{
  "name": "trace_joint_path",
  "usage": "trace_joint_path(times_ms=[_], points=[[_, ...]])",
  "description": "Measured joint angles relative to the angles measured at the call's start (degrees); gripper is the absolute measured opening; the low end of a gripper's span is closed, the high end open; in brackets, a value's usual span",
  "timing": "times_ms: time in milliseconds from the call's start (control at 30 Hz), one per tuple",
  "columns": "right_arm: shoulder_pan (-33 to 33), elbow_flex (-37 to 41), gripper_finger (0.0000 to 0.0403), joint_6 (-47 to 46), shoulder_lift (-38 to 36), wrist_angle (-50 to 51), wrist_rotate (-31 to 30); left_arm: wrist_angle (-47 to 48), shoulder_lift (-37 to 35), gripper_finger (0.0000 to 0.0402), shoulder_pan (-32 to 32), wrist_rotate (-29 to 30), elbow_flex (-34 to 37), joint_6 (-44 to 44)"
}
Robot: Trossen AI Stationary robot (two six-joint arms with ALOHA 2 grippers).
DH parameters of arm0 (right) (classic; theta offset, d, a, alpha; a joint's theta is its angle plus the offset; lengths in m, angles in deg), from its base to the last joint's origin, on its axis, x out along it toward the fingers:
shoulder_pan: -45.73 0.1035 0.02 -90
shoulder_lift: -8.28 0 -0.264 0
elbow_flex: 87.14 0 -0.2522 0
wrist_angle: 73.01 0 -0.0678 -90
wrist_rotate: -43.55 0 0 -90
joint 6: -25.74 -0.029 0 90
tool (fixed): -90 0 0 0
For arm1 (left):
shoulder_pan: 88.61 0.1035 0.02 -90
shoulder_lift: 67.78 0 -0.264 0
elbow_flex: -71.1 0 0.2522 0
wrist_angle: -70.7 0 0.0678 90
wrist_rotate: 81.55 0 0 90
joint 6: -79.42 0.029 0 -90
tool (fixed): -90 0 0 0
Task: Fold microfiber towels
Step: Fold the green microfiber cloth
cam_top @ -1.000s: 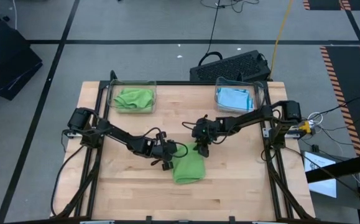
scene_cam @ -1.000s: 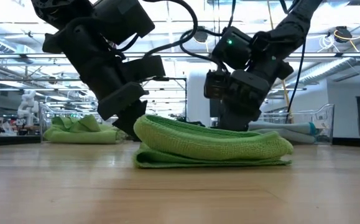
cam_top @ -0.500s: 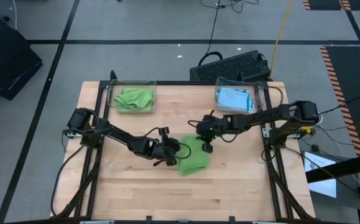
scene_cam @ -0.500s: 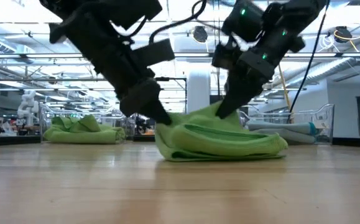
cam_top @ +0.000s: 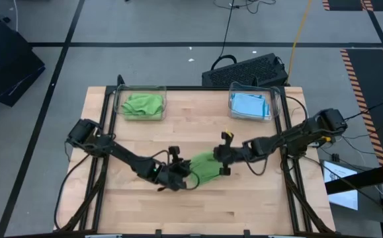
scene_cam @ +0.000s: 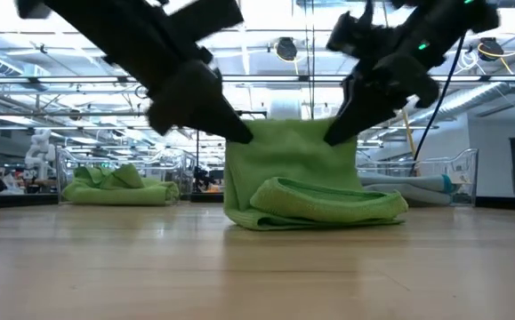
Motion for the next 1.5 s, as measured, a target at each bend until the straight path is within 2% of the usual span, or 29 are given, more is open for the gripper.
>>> trace_joint_path(times_ms=[100,200,300,367,500,600,800,1000,1200,1333,1500], points=[[3.6,0.04,0.0002,0.16,0.0,-0.53,-5.33,-0.15,0.0,0.0016,-2.37,0.28,0.0,-1.58],[6.0,1.87,0.0001,0.09,-0.02,-4.49,-6.65,-1.38,0.0,0.0018,-4.31,1.76,0.0,-2.61],[7.73,4.13,0.0002,-0.02,0.0,-8.56,-5.7,-4.34,0.0,0.0008,-5.28,0.95,0.0,-2.42],[8.51,5.42,0.0003,-0.07,0.0,-10.47,-4.78,-5.87,0.0,0.0006,-5.55,-1.81,0.0,-2.6],[9.58,6.77,0.0004,-1.05,0.0,-10.86,-3.9,-7.71,0.0,0.0016,-5.4,-4.58,0.0,-3.53],[9.73,7.82,0.0004,-1.21,-0.02,-11.73,-1.05,-8.82,0.0,0.0019,-5.46,-6.92,0.0,-3.52],[9.73,10.59,0.0005,-0.13,-0.02,-15.38,-1.02,-14.11,1.1,0.0006,-4.11,-13.44,0.02,-3.32],[9.71,11.72,0.0006,2.07,-0.02,-16.68,-0.95,-17.57,3.65,0.0027,-3.92,-16.37,0.13,-3.25],[9.69,11.72,0.0007,4.64,0.17,-16.57,1.56,-21.5,5.76,0.0028,-2.99,-20.0,-0.04,-5.17],[9.69,11.72,0.0027,4.36,0.47,-16.52,1.56,-24.6,6.46,0.0035,-2.66,-22.13,0.02,-5.42],[9.69,11.72,0.0087,3.11,0.44,-16.47,1.55,-24.21,6.78,0.0078,-2.05,-25.13,0.0,-8.83]])
